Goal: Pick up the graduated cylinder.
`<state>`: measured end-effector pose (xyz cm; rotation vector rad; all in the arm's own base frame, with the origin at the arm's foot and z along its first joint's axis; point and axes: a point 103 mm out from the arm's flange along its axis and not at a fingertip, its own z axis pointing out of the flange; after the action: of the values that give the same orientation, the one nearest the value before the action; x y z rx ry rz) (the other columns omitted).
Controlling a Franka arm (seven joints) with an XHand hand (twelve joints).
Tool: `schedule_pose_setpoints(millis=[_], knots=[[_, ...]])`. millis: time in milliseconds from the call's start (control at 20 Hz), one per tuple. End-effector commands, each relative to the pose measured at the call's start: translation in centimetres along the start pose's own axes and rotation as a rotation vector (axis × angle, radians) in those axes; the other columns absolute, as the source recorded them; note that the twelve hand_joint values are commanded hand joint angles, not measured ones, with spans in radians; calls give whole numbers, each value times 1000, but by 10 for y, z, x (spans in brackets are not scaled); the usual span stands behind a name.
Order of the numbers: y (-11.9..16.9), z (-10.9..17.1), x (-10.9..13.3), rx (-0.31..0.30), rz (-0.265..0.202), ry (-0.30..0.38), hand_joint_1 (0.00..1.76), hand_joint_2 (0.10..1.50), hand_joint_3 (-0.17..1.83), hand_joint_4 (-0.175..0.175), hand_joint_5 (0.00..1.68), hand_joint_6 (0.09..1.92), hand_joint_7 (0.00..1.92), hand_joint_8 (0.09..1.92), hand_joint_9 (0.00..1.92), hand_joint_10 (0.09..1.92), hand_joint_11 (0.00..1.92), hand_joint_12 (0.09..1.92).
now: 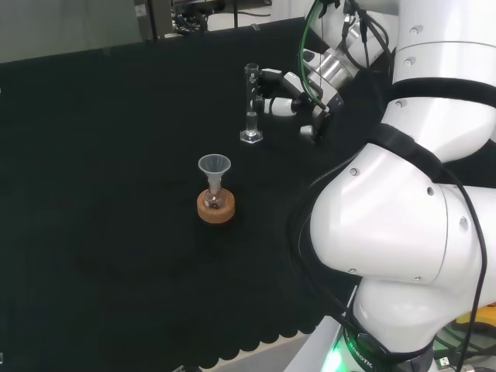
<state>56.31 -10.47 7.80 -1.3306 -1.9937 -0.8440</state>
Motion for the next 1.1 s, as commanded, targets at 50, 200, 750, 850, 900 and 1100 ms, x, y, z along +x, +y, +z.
schedule_pose_setpoints(millis=[50,200,750,850,900,1100], knots=[[5,6,1,-23,-28,66,961,1013,-175,-28,526,87,450,594,641,539,392,1292],[5,9,1,-14,-40,80,980,1011,-175,-24,580,94,498,582,690,520,440,1271],[7,11,-4,45,-35,98,1008,1013,-175,-29,608,125,536,556,782,459,577,1205],[8,14,-4,58,-35,103,1011,1012,-175,-31,604,128,537,556,790,449,593,1192],[8,15,-4,64,-36,102,1013,1012,-175,-32,600,127,538,555,793,446,600,1189],[10,19,-3,70,-41,111,1024,1007,-175,-37,581,124,539,555,811,434,632,1169]])
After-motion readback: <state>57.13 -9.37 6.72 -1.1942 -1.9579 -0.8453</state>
